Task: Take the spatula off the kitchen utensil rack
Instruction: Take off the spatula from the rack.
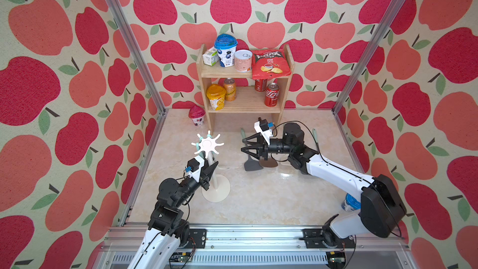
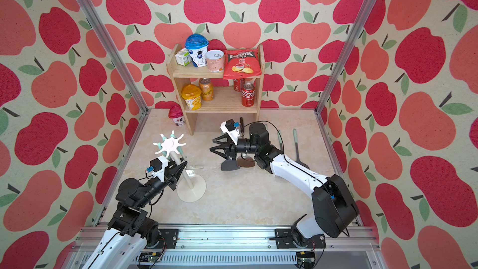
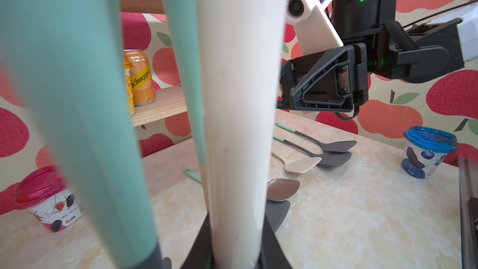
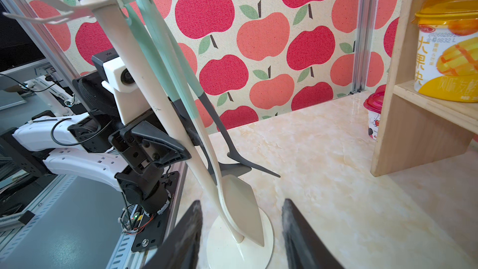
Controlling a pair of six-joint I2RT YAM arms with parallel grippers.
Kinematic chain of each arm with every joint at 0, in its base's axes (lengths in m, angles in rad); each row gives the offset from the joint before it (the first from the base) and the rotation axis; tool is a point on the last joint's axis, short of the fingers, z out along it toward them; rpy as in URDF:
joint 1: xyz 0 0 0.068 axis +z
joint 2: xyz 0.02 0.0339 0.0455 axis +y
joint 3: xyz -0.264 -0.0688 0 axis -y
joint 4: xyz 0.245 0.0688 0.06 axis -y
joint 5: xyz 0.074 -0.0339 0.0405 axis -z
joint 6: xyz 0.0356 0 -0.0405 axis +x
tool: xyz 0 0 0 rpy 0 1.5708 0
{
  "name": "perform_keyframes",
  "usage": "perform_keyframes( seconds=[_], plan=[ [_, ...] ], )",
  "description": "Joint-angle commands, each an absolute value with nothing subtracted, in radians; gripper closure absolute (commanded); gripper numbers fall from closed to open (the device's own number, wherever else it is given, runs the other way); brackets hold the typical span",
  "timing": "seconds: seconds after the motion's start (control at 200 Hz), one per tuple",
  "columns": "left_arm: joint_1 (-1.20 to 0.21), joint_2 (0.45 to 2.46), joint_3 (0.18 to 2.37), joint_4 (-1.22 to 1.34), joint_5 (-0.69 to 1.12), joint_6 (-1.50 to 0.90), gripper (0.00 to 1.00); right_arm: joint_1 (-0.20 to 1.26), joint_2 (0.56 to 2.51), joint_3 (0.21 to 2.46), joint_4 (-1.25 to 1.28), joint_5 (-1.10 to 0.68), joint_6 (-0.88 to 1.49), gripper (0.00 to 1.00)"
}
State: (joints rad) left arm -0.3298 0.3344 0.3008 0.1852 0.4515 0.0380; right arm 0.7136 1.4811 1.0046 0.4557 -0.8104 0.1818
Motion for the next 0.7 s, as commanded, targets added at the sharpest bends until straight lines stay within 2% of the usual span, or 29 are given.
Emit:
perform_keyframes(
  seconds=[0.0, 0.235, 0.695],
  plan=[
    [-0.318, 0.342, 0.288, 0.160, 0.479, 0.024, 0.99, 0.724, 1.515, 1.057, 0.475, -0.851, 0.152, 0.49],
    [-0.307, 0.365, 0.295, 0.157, 0.484, 0.023, 0.99, 0.813, 1.573, 1.148, 0.340, -0.824, 0.048, 0.52],
    [-0.298, 0.391, 0.299, 0.153, 0.497, 0.026, 1.00, 0.873, 1.689, 1.280, 0.396, -0.875, 0.069, 0.52]
  ],
)
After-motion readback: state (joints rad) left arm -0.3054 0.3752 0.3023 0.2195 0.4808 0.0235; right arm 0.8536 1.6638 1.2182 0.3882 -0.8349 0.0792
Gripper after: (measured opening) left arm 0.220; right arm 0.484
